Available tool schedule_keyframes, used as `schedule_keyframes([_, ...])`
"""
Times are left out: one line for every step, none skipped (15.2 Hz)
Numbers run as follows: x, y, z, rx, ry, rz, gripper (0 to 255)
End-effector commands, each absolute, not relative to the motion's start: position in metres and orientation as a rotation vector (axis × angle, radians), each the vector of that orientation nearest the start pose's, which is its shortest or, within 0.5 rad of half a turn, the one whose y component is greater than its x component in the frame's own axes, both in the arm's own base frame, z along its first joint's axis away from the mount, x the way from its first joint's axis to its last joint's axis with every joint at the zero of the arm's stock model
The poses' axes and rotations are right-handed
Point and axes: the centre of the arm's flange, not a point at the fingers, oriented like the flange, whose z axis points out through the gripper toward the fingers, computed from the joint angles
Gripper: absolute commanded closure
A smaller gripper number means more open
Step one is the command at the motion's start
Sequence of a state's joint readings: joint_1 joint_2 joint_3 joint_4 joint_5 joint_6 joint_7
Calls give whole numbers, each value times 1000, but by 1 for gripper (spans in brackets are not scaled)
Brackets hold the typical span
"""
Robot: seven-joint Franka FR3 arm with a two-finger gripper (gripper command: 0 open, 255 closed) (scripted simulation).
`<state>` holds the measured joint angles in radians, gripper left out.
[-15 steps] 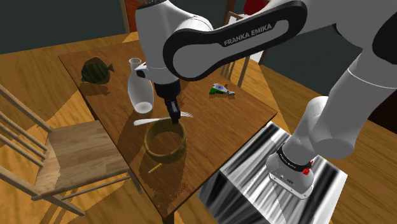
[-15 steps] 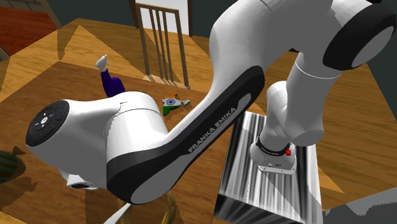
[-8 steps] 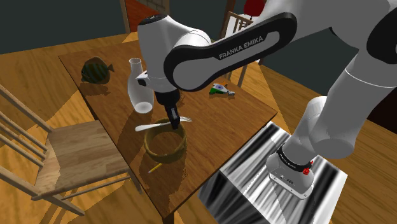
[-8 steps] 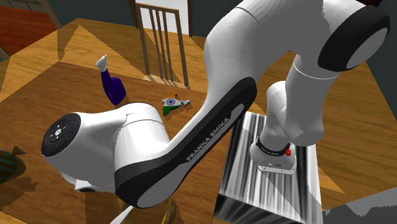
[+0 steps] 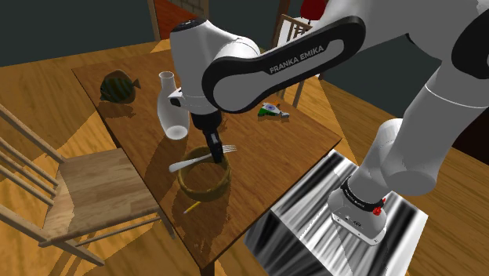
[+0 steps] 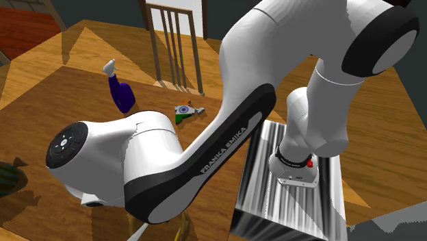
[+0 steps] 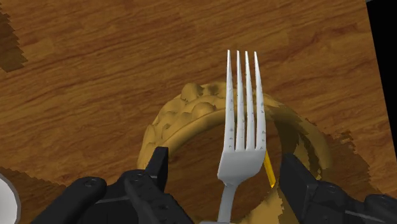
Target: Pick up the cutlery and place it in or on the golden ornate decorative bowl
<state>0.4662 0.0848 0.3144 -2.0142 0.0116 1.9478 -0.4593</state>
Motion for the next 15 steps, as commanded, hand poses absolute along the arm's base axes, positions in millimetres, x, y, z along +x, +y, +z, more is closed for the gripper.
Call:
schedule_keyframes([394,388,402,-2543,-1807,237,0])
schedule_keyframes([394,388,402,-2543,-1807,237,0])
schedule_keyframes([394,388,402,-2543,-1807,237,0])
schedule_keyframes([394,388,402,-2543,-1807,237,0])
schedule_keyframes([396,389,415,-2543,-1807,237,0])
schedule_keyframes([398,390,428,-2543,-1807,237,0])
schedule_keyframes([399,391,441,-2543,-1807,237,0])
schedule_keyframes([401,392,451,-2543,-1807,237,0])
schedule_keyframes([401,392,451,-2543,-1807,237,0])
schedule_keyframes([401,392,451,-2543,-1807,237,0])
schedule_keyframes([401,392,451,-2543,-1807,237,0])
schedule_keyframes([401,392,451,-2543,-1807,237,0])
schedule_keyframes([401,392,451,-2543,-1807,237,0])
schedule_keyframes([401,392,451,-2543,-1807,237,0])
schedule_keyframes([401,392,451,-2543,-1807,237,0])
